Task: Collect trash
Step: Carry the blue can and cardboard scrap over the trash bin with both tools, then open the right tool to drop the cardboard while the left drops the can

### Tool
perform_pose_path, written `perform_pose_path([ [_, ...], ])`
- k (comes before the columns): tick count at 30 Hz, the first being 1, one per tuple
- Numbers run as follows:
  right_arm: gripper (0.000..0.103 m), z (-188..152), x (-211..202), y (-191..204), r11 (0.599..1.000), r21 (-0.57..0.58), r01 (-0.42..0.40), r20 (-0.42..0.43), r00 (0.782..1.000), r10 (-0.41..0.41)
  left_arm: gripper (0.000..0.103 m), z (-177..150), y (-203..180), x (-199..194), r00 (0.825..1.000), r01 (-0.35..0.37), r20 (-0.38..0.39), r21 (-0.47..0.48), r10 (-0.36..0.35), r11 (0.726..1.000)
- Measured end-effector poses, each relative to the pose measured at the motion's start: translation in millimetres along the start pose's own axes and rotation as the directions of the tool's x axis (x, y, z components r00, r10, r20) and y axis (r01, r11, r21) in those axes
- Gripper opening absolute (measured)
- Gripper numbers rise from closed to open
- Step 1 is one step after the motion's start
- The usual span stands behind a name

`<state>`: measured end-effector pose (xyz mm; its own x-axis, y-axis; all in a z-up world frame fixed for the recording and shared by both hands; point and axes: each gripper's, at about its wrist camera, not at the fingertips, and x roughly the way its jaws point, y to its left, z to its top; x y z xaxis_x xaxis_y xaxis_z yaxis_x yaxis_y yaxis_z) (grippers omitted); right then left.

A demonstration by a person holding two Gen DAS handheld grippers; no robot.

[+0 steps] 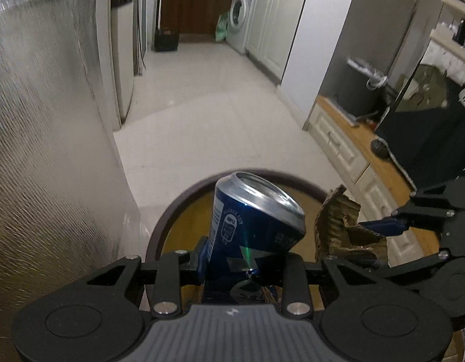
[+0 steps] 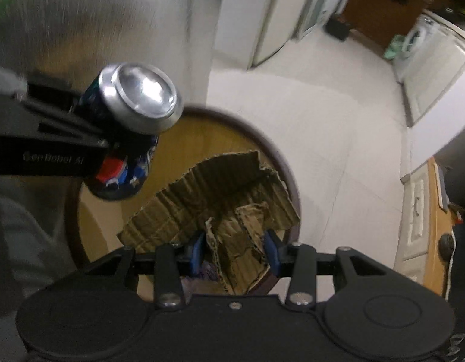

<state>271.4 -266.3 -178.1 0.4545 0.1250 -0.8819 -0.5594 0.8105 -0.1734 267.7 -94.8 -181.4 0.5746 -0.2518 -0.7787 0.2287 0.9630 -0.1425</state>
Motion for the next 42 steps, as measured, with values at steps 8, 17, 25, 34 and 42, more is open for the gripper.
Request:
perform_pose_path([
  [8,0.044,13,49,21,0.985,-0.174,0.001,-0.155,0.988,-0.028,0.032,-8,12,30,0.998,0.005,-0.067,-0.009,-0.005,1.000],
  [17,0.070,12,70,37,0.971,-0.238,-0.002,-0.224,0.973,-0.053,0.032,-6,15,48,0.995,0.010,-0.102,-0.006,-0.011,1.000],
  [25,0.077,8,32,28,0.992,-0.092,-0.085,-0.134,0.988,0.072,0.032,-3,6,60,0.989,0.015,-0.148,0.026,-0.011,1.000],
  [34,0.077,-8,-2,11,0.984,0.052,-0.170,-0.061,0.983,0.173,0.054,-1,-6,63,0.976,-0.030,-0.213,0.108,0.052,0.994],
  [42,0.077,-16,-17,2,0.979,0.081,-0.187,-0.037,0.981,0.191,0.076,1,-13,44,0.976,-0.024,-0.209,0.151,0.056,0.988],
])
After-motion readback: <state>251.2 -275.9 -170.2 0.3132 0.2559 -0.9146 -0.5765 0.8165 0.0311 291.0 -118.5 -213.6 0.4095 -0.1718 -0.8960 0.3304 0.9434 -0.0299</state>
